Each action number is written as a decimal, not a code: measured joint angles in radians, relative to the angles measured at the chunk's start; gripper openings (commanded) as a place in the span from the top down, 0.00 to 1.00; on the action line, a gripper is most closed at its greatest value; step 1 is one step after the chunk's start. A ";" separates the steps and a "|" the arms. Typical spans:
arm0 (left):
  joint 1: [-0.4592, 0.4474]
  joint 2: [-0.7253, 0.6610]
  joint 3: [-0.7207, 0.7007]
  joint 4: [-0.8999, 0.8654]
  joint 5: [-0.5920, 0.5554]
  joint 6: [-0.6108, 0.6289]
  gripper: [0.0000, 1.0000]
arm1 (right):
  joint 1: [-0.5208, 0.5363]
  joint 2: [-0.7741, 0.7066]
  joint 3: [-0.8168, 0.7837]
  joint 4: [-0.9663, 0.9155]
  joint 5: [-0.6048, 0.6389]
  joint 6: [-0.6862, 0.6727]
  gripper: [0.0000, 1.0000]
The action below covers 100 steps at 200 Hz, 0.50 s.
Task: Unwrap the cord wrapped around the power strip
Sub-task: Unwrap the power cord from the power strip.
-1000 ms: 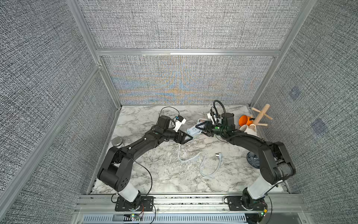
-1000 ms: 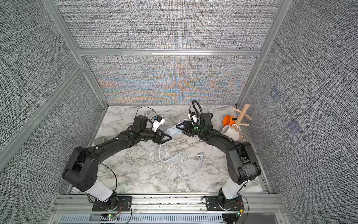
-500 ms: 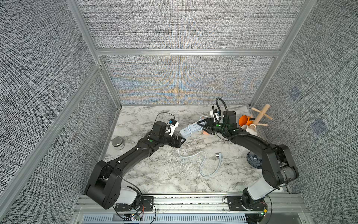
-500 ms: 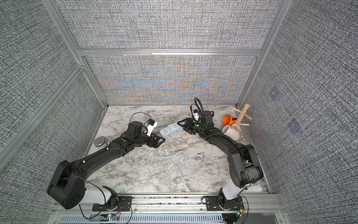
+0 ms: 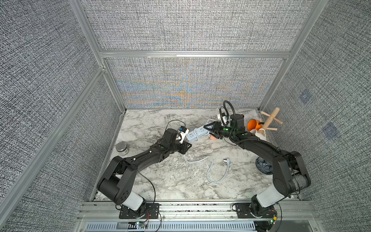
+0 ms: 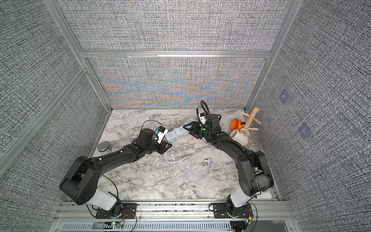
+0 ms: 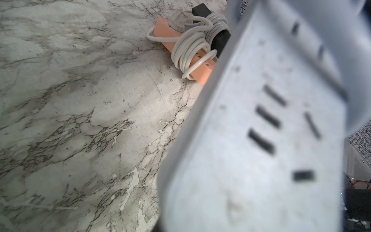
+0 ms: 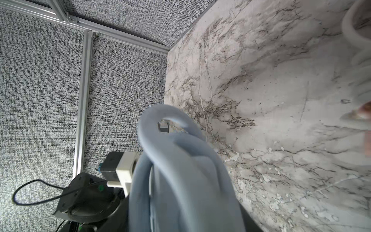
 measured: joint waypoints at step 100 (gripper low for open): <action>0.100 -0.152 -0.060 -0.006 -0.079 -0.015 1.00 | -0.030 0.028 0.058 -0.184 0.081 -0.163 1.00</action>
